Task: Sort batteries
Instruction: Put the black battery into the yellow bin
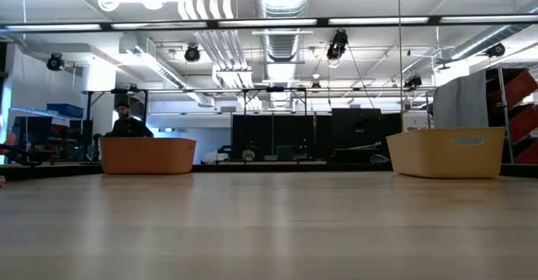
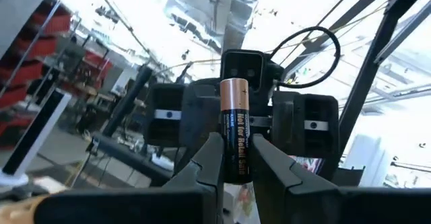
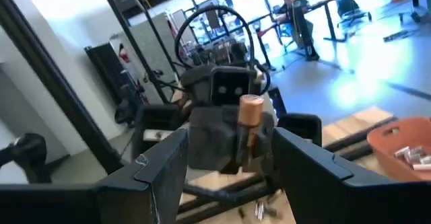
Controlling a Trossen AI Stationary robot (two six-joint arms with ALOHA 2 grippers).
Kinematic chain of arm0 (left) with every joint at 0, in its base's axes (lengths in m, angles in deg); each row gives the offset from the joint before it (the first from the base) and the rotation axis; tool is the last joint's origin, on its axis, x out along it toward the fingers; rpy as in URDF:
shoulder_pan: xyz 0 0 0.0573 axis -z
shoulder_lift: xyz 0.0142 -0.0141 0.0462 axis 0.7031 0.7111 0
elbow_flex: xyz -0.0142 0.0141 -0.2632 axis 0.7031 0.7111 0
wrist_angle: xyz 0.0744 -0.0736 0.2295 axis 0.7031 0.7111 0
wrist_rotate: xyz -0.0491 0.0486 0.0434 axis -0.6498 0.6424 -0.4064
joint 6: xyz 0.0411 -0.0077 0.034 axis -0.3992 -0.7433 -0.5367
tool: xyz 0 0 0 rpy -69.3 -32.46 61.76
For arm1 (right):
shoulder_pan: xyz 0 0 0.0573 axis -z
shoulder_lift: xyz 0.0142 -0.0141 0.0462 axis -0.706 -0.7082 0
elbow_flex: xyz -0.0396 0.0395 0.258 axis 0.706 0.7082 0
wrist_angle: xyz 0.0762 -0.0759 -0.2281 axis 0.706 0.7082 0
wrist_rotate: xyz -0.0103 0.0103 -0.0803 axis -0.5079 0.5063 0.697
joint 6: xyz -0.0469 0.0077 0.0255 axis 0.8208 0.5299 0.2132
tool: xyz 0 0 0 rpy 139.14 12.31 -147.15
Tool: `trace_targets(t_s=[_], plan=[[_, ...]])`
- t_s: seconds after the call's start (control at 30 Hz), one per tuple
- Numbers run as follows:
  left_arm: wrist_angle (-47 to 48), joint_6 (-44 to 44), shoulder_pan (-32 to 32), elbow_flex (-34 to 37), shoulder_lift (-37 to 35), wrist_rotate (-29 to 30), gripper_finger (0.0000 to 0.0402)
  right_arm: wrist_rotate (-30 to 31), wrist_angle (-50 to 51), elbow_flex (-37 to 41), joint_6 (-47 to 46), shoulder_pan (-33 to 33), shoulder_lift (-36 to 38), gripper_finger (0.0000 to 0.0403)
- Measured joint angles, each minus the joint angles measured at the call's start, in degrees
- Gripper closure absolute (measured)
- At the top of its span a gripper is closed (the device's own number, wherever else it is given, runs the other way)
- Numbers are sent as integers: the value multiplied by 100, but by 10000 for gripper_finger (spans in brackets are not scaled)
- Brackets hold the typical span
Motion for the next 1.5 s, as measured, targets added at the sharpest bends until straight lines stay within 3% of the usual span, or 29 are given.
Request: trace_targets(t_s=[0.37, 0.83, 1.07, 1.3, 1.5], plan=[[781, -491, 0, -643, 31, 15, 369, -83, 121, -668, -97, 70, -468, 223], [886, -392, 11, -645, 107, 22, 369, -27, 303, -674, -20, 116, -497, 362], [880, -309, 17, -532, 114, 37, 365, -31, 431, -667, 155, 127, -479, 358], [1234, -429, 17, -483, -50, 44, 312, -33, 706, -840, 226, 129, -462, 364], [2809, -423, 78, -479, -628, 380, 254, -38, 1850, -1231, 148, 248, -230, 364]])
